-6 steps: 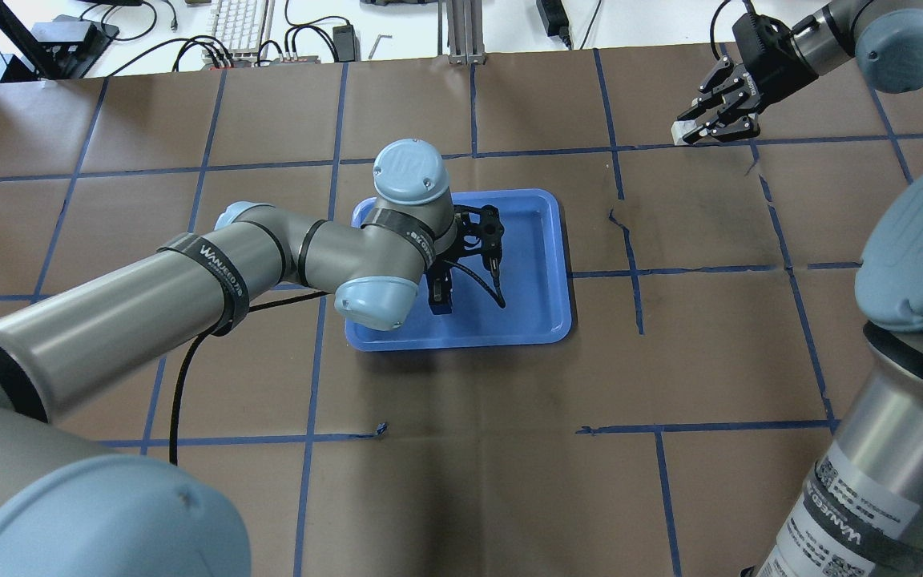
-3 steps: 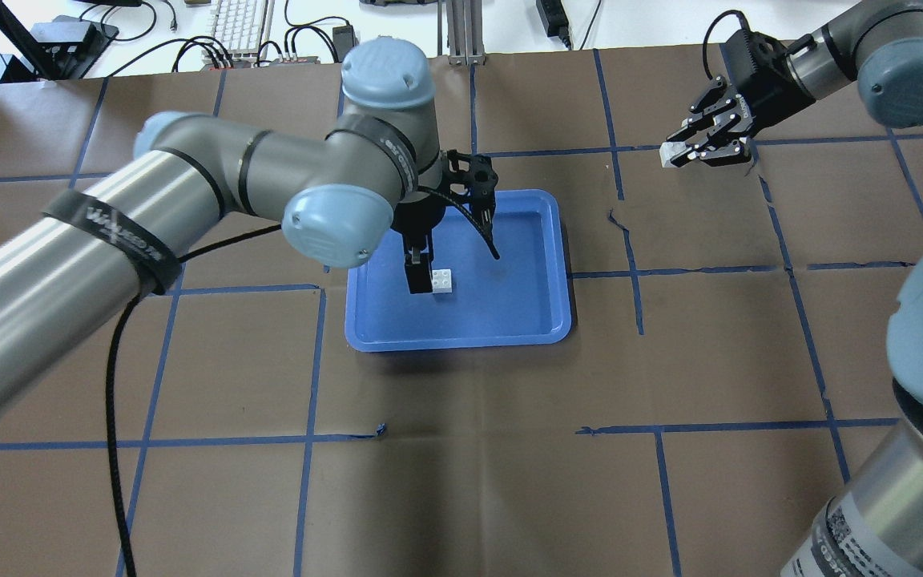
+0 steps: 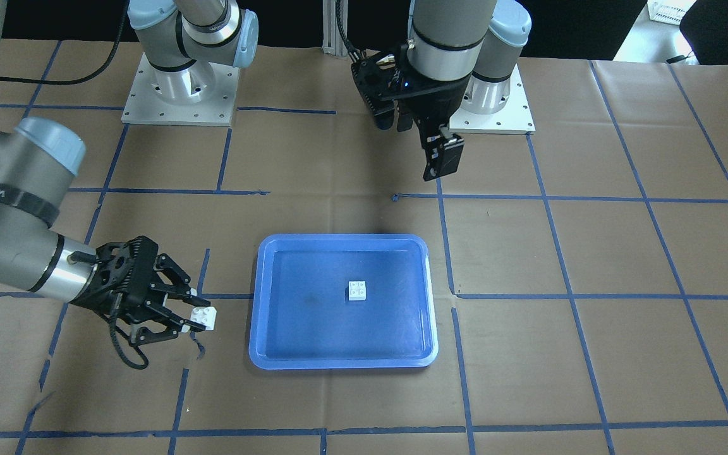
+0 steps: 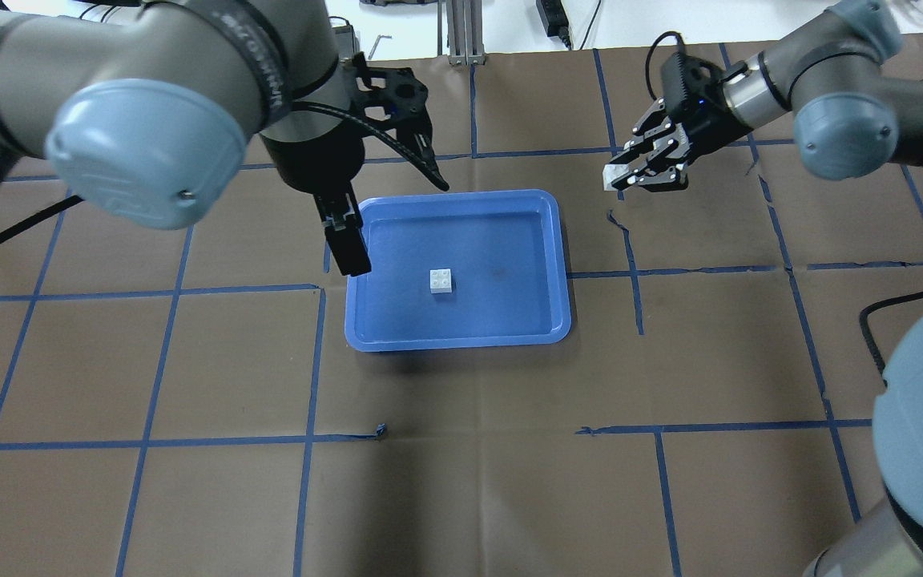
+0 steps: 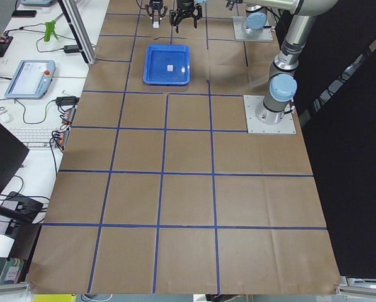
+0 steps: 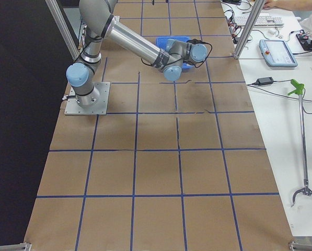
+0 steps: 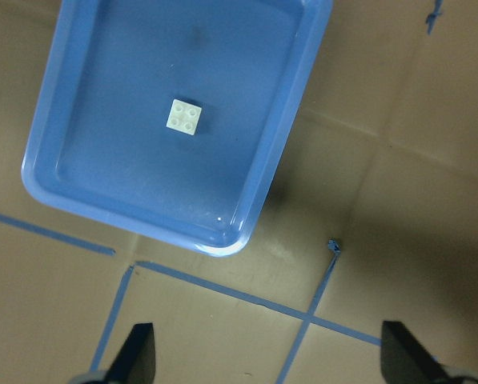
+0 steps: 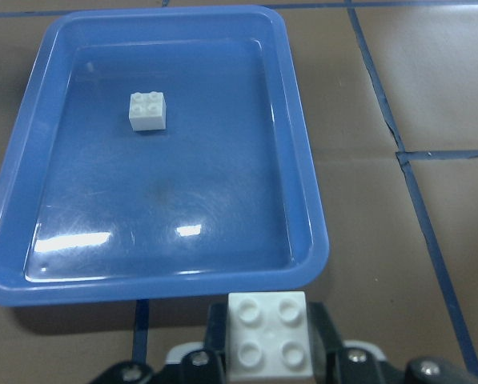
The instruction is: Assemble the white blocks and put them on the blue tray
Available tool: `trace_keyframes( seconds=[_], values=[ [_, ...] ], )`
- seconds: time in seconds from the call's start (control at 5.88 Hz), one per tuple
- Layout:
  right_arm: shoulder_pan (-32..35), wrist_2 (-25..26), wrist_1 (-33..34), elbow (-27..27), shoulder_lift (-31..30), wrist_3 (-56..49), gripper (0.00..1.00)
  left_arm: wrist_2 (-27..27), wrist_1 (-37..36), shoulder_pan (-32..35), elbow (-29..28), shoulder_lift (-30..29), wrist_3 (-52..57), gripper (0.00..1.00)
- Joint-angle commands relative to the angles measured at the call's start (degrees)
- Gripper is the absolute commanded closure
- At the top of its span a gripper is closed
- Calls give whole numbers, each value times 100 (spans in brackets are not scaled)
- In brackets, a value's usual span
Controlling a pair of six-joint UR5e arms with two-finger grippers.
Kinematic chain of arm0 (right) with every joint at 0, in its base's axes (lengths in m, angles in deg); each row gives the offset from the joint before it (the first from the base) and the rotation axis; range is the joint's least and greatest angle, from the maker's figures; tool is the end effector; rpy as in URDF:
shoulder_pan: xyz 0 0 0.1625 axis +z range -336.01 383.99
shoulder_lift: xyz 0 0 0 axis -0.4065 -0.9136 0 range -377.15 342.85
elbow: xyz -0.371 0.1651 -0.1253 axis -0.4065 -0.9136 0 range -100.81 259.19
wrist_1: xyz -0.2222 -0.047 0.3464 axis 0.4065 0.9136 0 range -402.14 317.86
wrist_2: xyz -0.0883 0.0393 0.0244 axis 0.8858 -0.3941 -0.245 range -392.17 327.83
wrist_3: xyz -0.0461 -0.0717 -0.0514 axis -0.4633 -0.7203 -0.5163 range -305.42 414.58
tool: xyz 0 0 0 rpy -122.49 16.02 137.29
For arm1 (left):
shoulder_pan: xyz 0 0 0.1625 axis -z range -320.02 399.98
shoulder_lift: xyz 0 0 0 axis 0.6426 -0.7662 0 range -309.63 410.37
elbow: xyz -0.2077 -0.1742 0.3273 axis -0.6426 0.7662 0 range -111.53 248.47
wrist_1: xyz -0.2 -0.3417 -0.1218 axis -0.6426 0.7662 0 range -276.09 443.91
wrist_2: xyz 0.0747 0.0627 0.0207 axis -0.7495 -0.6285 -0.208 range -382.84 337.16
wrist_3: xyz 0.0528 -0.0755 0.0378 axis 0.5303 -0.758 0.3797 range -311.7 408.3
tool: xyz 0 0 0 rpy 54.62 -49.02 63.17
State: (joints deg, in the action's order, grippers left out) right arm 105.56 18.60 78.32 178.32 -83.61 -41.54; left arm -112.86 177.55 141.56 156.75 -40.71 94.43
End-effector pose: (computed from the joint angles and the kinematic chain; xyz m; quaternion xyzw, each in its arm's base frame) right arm 0.1067 -0.6188 0.2595 -0.6478 0.6837 -0.2543 0.2197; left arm -0.2297 -0.4577 0.4870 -0.4824 -0.8756 -0.0251 0.0076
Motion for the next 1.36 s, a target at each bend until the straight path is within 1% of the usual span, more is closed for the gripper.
trace_keyframes(
  seconds=[0.0,0.17,0.34,0.51,0.68,0.85,1.19],
  values=[
    [725,55,1674,710,-7,1309,69,-16,76,-617,-73,291,-1835,1],
    [1137,64,2257,930,19,1785,69,-68,33,-1004,4,406,-2906,1],
    [1463,91,2889,1133,107,2199,69,-86,50,-1086,-91,503,-3447,1],
    [1536,100,3382,1256,360,2394,69,-69,15,-1096,-118,530,-4218,1],
    [1580,91,3805,1379,589,2396,69,-68,6,-1113,-118,530,-4539,1],
    [1590,82,3966,1398,678,2396,69,-77,15,-1131,-109,530,-4542,1],
    [1598,47,3976,1398,792,2405,69,-69,15,-1131,-101,565,-4542,1]
  ],
)
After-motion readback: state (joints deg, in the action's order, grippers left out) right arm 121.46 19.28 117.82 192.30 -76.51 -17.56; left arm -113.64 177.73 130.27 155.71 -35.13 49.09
